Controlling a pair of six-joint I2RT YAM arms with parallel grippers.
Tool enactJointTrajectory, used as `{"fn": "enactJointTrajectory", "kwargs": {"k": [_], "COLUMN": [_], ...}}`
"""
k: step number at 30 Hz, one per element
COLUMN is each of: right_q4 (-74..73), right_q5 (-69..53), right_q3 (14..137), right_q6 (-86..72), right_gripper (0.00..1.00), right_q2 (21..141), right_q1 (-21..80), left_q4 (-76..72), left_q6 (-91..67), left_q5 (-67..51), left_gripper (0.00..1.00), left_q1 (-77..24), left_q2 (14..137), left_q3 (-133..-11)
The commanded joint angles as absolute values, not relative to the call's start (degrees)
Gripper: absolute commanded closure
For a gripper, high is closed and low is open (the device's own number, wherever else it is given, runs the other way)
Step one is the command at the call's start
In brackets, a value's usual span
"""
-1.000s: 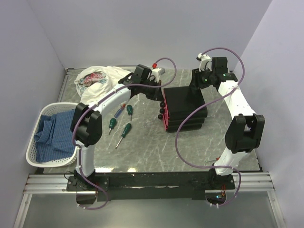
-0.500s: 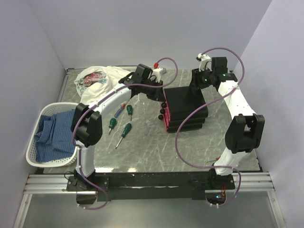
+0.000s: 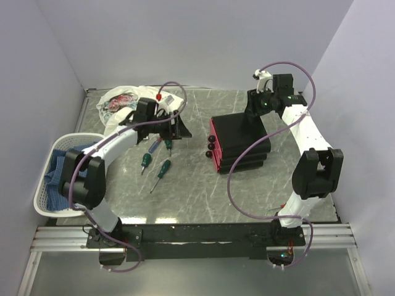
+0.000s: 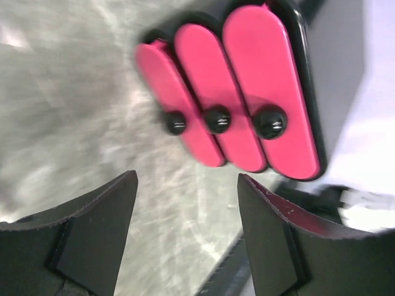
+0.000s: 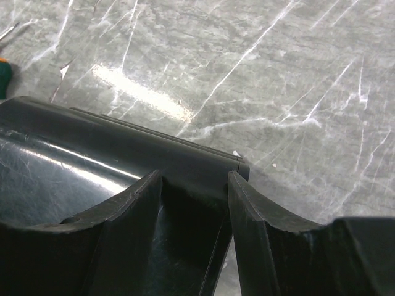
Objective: Sort the tools into containers
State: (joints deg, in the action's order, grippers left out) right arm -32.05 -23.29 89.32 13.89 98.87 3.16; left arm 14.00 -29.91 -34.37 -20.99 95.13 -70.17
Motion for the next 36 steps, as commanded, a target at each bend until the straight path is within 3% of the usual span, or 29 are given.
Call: {"fn": "enactJointTrajectory", "kwargs": {"k": [1,5,13,19,36], "right_q4": [-39.9,-41.22,-40.96,-40.43,-39.9], "right_q5": [-18.03,-16.62,-14.06,-13.01,-13.09], "right_q3": [88.59,88.16,85.7,84.64,84.82], "right_q6": [17.48,18.98,20.92,21.97,21.97], "right_gripper": [0.45,0.45,0.45,0.45,0.45], "right_q2": [101.78,101.87,100.81,100.55,100.99], "right_q1": [4.13,4.66,5.18,6.33,7.91], "left_q4": [-14.1,-41.18,-59.22,-61.52,-40.09], "left_q6": [-47.59,-63.69,-79.69,-83.32,-71.2], "left_q5": [-53.77,-57.74,-61.6,-64.51,-63.98], "left_gripper": [0.28,0.29,0.37,0.42,0.43], "left_q1": [-20.65,-20.65,-21.18,-23.29,-26.45], "left_q2": [100.27,107.65,120.23,124.63,125.51], "left_q3": [-63.12,-57.84,-62.83,-66.17,-69.96]}}
